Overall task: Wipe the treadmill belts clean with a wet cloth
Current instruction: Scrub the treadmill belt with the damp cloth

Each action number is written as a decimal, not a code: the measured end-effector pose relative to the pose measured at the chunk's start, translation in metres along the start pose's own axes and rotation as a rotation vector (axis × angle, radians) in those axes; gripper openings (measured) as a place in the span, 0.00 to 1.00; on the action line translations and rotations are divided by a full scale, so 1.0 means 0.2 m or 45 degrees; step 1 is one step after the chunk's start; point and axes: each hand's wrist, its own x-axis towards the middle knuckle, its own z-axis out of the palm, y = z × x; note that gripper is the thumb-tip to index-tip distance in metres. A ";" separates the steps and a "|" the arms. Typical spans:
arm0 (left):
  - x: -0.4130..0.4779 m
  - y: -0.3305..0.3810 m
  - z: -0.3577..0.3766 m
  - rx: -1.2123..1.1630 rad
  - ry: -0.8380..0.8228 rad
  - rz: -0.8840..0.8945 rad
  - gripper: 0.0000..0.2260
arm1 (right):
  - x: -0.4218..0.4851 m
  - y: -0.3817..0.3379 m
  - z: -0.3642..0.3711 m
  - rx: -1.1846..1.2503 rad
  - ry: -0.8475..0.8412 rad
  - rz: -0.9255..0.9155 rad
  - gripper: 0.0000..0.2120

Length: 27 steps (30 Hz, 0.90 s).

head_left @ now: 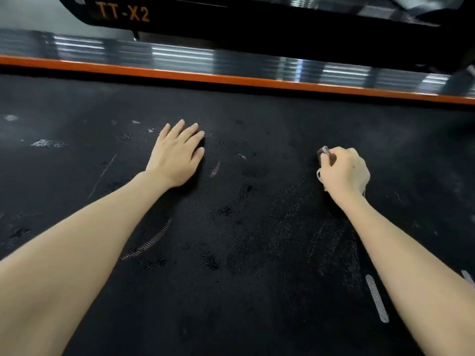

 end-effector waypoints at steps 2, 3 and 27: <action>0.02 0.01 0.02 -0.014 -0.033 0.009 0.21 | -0.08 -0.04 -0.03 0.082 -0.012 -0.049 0.15; 0.03 0.01 0.03 -0.025 -0.036 0.013 0.21 | -0.14 -0.07 -0.05 0.136 -0.034 -0.130 0.13; 0.03 -0.02 0.06 -0.069 -0.040 0.016 0.29 | -0.11 -0.52 0.03 0.372 -0.259 -0.972 0.11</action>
